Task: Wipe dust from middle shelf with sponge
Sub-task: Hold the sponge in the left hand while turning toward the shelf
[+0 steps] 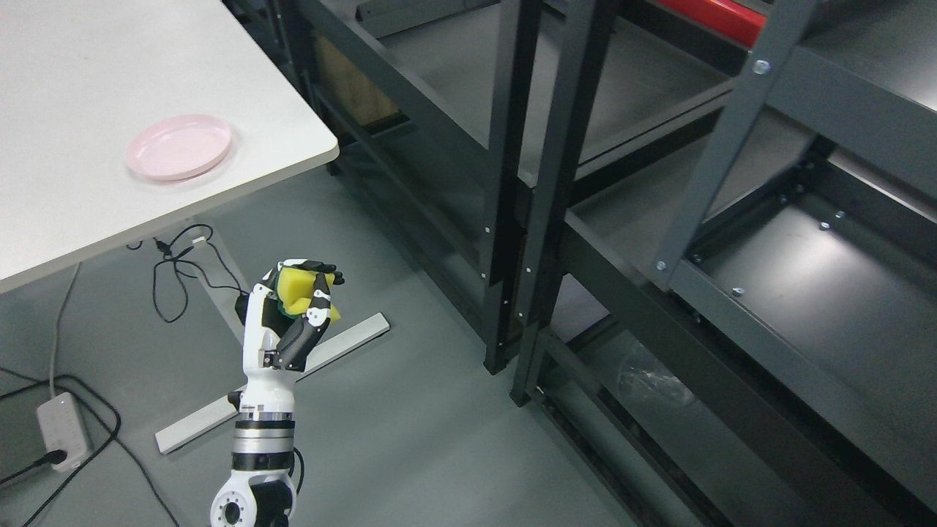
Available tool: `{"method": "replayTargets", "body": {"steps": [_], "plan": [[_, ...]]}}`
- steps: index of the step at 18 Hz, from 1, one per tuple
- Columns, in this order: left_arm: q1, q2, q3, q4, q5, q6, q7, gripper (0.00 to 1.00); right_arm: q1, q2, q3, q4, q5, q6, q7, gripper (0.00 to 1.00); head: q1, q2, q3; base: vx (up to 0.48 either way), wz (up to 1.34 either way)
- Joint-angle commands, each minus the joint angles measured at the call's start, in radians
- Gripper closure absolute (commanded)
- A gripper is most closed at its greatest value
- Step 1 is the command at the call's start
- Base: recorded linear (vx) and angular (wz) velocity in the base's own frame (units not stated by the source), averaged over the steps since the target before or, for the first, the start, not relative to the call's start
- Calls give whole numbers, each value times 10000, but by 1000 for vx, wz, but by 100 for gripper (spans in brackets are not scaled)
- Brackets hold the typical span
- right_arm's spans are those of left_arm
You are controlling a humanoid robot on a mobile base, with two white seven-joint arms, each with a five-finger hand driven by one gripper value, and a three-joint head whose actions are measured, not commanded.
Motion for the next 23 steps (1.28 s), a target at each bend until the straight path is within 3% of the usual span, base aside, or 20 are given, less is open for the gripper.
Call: {"method": "replayTargets", "body": {"steps": [1,10,16,20,23], "plan": [[114,169,38,-60,-12,69,-119,100,1,-175,-6,-174,0,5,-8,0,0,0,0,-74,-480],[-7,169,-866,-122,-28,54,-365,99,1,-175,-6,-174,0,5,-8,0,0,0,0,-44,-528],[-253,169,-2705,-137,-28,23,-350,99,1,-175,-6,-174,0,5,-8,0,0,0,0,-7,-590],[-820,169,-3259,-122,-302,39,-410,99,1,-175,-6,-174,0,5,-8,0,0,-2,0,13,-539],[-989,169,-4132,-122,-1280,39,-1526,99,1,-175,9,-174,0,5,-8,0,0,-3,0,20,-447]]}}
